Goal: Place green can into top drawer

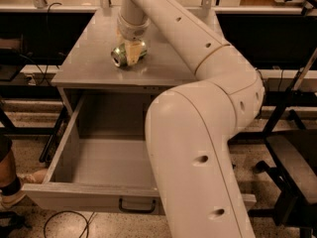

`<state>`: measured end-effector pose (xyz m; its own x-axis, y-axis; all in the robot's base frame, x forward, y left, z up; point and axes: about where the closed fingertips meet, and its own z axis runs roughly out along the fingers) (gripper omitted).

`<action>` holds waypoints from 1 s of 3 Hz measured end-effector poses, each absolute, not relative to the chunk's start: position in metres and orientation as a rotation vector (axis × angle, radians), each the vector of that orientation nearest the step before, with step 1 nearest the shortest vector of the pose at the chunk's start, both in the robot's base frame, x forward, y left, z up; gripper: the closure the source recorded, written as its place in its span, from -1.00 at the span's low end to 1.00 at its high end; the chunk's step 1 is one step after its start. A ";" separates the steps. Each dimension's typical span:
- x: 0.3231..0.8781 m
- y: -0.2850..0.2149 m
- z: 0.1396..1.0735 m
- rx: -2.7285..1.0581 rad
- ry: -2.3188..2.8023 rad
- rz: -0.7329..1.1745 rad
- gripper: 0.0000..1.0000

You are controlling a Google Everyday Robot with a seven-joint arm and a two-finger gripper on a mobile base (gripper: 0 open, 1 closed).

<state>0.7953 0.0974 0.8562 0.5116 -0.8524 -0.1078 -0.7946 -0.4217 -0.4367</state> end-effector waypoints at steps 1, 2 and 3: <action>0.794 0.096 0.856 -2.298 1.365 -0.163 0.29; 0.783 0.080 0.872 -2.230 1.392 -0.150 0.73; 0.749 0.049 0.894 -2.178 1.456 -0.127 1.00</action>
Offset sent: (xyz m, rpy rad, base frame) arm -0.0429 -0.0457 0.0442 0.1412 -0.0310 -0.1032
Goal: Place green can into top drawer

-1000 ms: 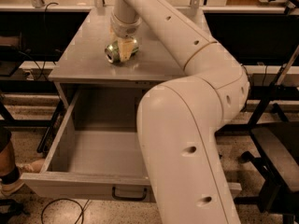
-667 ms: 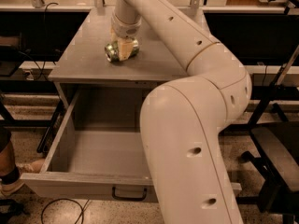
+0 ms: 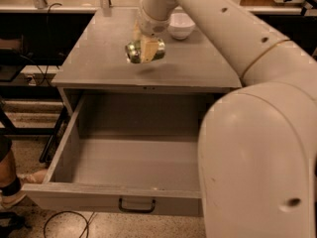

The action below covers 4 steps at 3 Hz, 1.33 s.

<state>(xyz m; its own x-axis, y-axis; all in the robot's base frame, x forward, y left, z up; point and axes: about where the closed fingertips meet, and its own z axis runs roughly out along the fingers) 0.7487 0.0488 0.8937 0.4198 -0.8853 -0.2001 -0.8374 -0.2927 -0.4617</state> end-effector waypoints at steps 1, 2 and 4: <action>0.692 0.021 0.901 -2.210 1.556 -0.062 1.00; 0.628 -0.010 0.909 -2.232 1.698 0.021 1.00; 0.570 -0.023 0.911 -2.254 1.785 0.172 1.00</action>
Offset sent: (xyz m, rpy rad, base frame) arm -0.2052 -0.0993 0.0324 -0.1161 0.3543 -0.1813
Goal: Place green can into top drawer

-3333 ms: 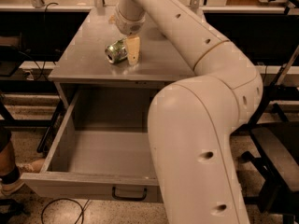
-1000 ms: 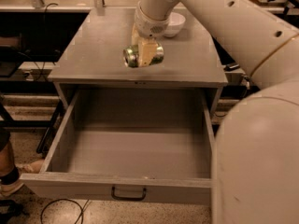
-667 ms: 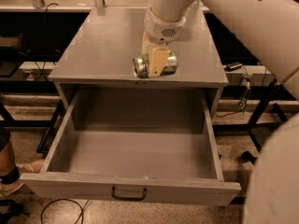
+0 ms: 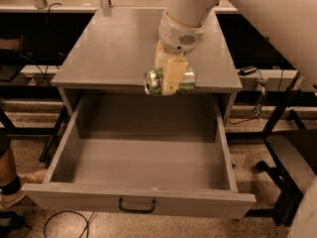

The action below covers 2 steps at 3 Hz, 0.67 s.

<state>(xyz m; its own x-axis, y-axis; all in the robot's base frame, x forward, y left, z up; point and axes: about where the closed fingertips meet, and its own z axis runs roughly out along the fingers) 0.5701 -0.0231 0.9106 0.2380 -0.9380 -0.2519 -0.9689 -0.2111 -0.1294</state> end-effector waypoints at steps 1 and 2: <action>0.566 -0.015 0.879 -2.284 1.822 0.147 1.00; 0.553 -0.002 0.816 -2.272 1.900 0.149 1.00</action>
Offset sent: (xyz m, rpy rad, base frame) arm -0.0393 0.0355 -0.1912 -0.1266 0.1079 -0.1073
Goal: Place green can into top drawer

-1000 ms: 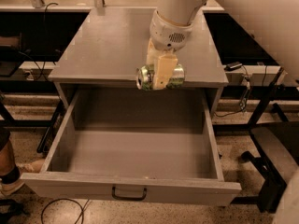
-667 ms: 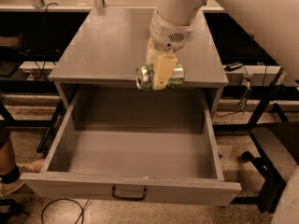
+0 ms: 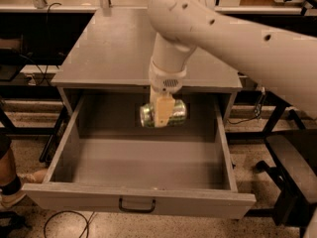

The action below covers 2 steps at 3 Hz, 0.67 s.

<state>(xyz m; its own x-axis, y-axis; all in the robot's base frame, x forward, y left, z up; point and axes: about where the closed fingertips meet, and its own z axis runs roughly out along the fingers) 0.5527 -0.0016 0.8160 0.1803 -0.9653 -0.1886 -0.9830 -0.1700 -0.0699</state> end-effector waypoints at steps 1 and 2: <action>0.536 0.006 0.749 -2.221 1.947 0.215 0.63; 0.530 0.013 0.691 -2.119 1.978 0.287 0.15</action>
Offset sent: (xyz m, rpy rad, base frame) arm -0.0203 0.0248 -0.1937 0.2193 0.0430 -0.1873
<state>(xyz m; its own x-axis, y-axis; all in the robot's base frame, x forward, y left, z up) 0.5305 0.0132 0.6906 0.0707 -0.9526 -0.2959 -0.9974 -0.0638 -0.0330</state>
